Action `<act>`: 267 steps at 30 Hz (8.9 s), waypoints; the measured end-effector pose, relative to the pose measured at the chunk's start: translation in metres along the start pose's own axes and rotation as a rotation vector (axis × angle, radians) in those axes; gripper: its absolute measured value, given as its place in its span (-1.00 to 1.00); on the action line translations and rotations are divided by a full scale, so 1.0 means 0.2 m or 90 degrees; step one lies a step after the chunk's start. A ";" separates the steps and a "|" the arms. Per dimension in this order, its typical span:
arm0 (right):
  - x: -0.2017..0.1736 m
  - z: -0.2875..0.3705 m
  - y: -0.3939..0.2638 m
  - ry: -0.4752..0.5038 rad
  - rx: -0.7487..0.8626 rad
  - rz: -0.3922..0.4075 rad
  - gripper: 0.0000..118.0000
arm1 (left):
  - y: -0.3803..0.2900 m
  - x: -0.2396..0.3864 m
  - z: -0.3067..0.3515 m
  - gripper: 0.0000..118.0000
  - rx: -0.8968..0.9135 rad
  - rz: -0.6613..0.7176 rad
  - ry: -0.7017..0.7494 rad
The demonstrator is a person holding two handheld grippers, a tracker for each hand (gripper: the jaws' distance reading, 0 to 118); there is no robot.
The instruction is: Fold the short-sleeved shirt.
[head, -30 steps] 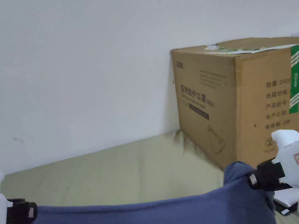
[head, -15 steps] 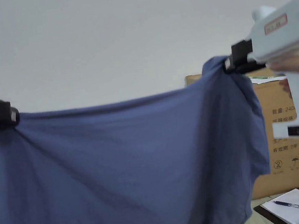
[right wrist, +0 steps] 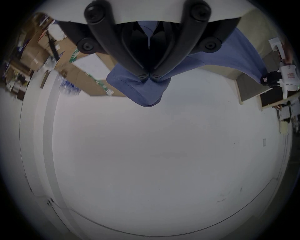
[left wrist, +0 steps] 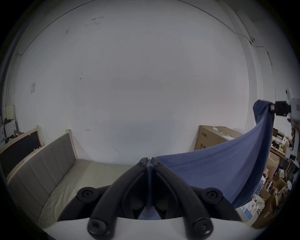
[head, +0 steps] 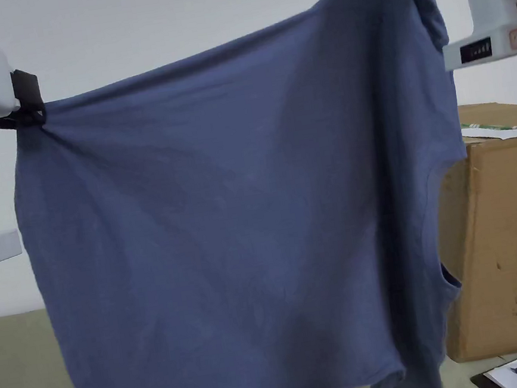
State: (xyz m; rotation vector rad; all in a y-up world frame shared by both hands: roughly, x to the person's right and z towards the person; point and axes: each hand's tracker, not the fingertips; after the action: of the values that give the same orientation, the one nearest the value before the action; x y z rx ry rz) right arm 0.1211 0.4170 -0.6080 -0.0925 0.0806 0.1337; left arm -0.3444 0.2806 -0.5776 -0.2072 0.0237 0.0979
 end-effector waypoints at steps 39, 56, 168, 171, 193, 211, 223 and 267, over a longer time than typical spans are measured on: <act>-0.23 1.43 -1.97 0.165 -0.163 -0.083 -1.00 | -1.65 0.03 1.39 -0.98 -0.041 0.028 -0.017; -0.48 0.71 -3.07 0.158 -0.619 -0.187 0.63 | -2.55 -0.04 0.65 0.89 -0.561 0.175 0.004; -0.31 -0.20 -2.61 0.265 -0.603 -0.139 -0.92 | -2.14 -0.35 -0.05 -0.96 -0.483 -0.036 0.012; -0.24 -0.05 -2.38 0.292 -0.551 -0.130 -0.92 | -1.89 -0.30 0.09 -0.96 -0.408 -0.069 0.009; 0.08 0.11 -1.01 0.180 -0.246 -0.071 -0.92 | -0.45 -0.14 0.23 -0.96 -0.106 -0.081 0.020; -0.14 -0.57 -0.39 0.026 -0.053 0.079 -0.92 | 0.09 -0.05 -0.41 -0.96 0.083 -0.118 0.130; -0.39 -0.71 -1.86 0.030 -0.218 0.036 -0.92 | -1.21 -0.01 -0.69 -0.96 -0.127 -0.017 0.061; -0.04 1.06 -3.21 0.153 -0.563 -0.020 0.91 | -2.66 -0.28 0.96 0.73 -0.439 -0.084 0.003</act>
State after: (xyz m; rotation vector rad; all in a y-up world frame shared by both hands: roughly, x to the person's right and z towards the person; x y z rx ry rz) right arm 0.2163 -0.1977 -0.3410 -0.9933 0.2562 0.1180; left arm -0.3453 -0.2024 -0.2797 -0.8973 -0.0194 -0.0297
